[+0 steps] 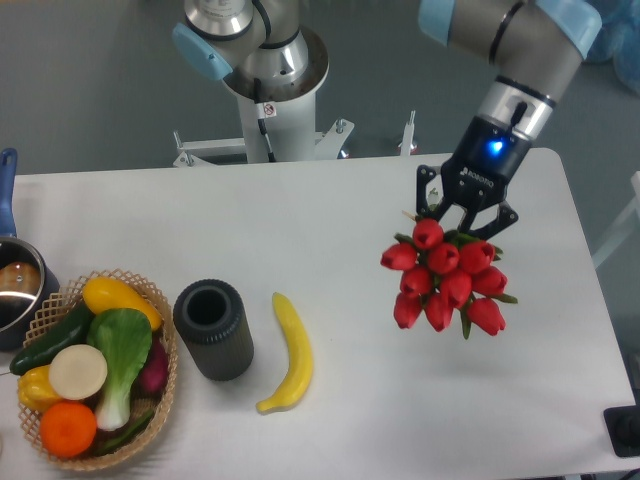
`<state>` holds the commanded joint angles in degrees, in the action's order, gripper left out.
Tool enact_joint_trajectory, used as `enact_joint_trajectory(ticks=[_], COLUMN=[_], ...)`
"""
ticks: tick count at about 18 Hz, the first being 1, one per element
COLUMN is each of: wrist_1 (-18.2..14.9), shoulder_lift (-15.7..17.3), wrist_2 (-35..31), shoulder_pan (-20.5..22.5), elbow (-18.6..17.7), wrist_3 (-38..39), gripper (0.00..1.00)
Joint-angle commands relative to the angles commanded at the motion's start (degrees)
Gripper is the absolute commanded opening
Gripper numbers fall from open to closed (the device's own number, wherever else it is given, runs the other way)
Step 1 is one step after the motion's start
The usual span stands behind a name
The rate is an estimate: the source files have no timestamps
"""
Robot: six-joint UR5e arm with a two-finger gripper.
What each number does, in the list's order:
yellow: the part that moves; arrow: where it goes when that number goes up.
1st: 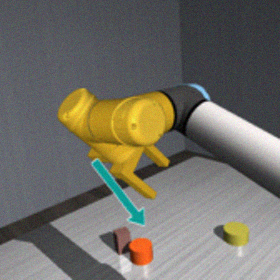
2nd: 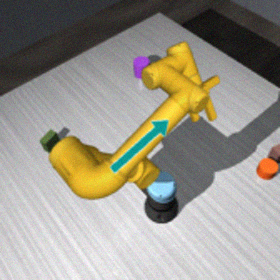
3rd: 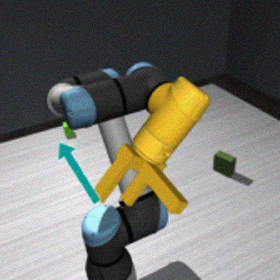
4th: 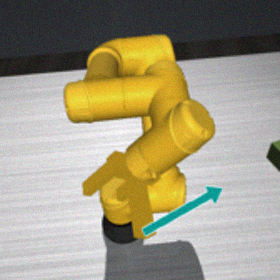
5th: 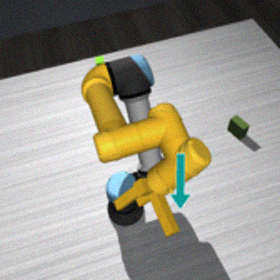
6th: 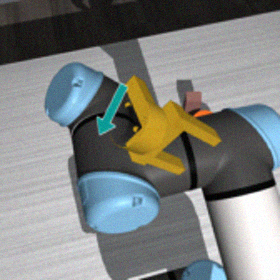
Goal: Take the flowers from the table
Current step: 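Lift the gripped tulip bunch up off the table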
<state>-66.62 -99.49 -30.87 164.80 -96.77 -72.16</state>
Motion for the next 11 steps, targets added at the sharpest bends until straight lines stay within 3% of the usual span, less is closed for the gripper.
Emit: enact_joint_trajectory(ticks=[5,11], wrist_1=[3.4,4.6], shoulder_lift=[-0.8,-1.8], wrist_2=[7.0,7.6], shoulder_pan=[-1.6,-3.7], elbow=[-0.6,-0.2], wrist_3=[0.4,1.4], gripper=[0.34,0.34])
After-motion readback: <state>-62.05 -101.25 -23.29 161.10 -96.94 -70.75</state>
